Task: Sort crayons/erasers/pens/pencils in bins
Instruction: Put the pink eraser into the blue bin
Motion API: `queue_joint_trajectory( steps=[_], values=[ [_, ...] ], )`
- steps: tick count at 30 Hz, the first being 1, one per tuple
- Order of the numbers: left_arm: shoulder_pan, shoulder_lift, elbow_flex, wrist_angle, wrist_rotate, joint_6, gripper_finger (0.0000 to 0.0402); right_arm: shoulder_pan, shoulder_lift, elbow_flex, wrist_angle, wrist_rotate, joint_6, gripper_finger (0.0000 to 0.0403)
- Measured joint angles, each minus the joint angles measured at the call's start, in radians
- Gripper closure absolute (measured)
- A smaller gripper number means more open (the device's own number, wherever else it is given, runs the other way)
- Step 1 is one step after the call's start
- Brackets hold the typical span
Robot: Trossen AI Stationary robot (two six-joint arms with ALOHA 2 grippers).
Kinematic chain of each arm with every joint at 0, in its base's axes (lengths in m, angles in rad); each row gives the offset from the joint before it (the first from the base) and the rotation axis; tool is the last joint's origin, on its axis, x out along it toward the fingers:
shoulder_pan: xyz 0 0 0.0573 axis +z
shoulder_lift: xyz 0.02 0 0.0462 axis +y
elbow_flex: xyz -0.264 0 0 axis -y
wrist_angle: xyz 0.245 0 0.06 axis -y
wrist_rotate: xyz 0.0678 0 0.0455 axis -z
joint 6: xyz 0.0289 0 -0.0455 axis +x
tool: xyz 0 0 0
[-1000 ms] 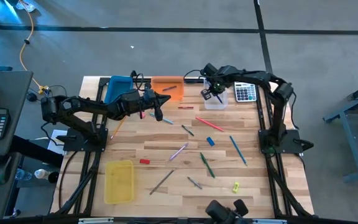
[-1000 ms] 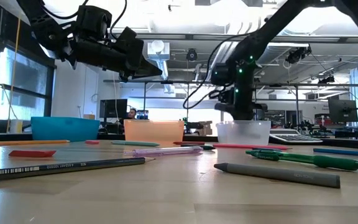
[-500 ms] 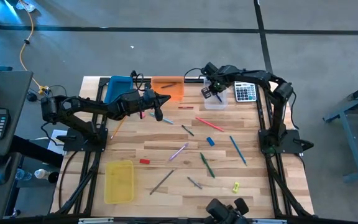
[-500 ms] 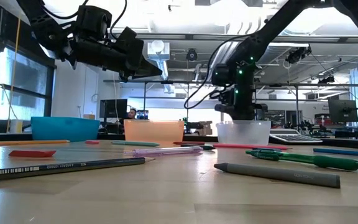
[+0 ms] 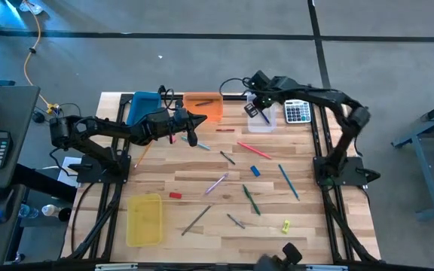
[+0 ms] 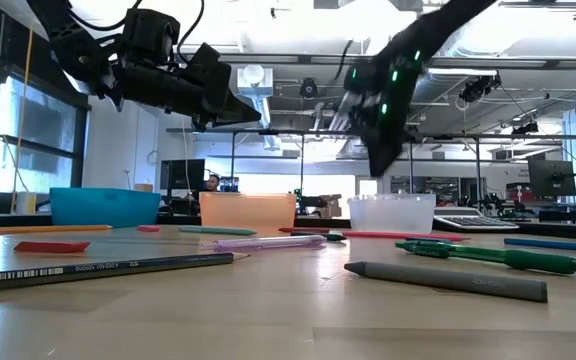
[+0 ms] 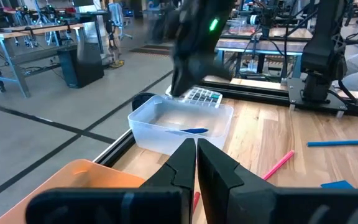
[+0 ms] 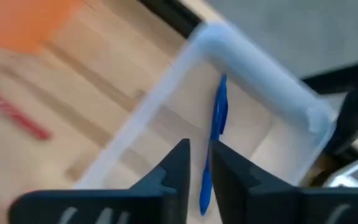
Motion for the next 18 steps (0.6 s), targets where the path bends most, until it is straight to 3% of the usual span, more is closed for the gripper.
queue_joint_trajectory(
  steps=[4,8,18],
  values=[
    [0.0,0.0,0.0,0.0,0.0,0.0,0.0394,0.061,-0.133,0.0,0.011,0.008,-0.061,0.0398],
    [0.0,0.0,0.0,-0.001,0.003,0.0,0.0394,0.124,-0.252,-0.049,0.096,0.044,-0.133,0.0395],
    [-0.013,0.0,0.0,-0.007,0.034,0.003,0.0394,0.235,-0.553,-0.6,0.767,0.004,-0.166,0.0401]
  ],
)
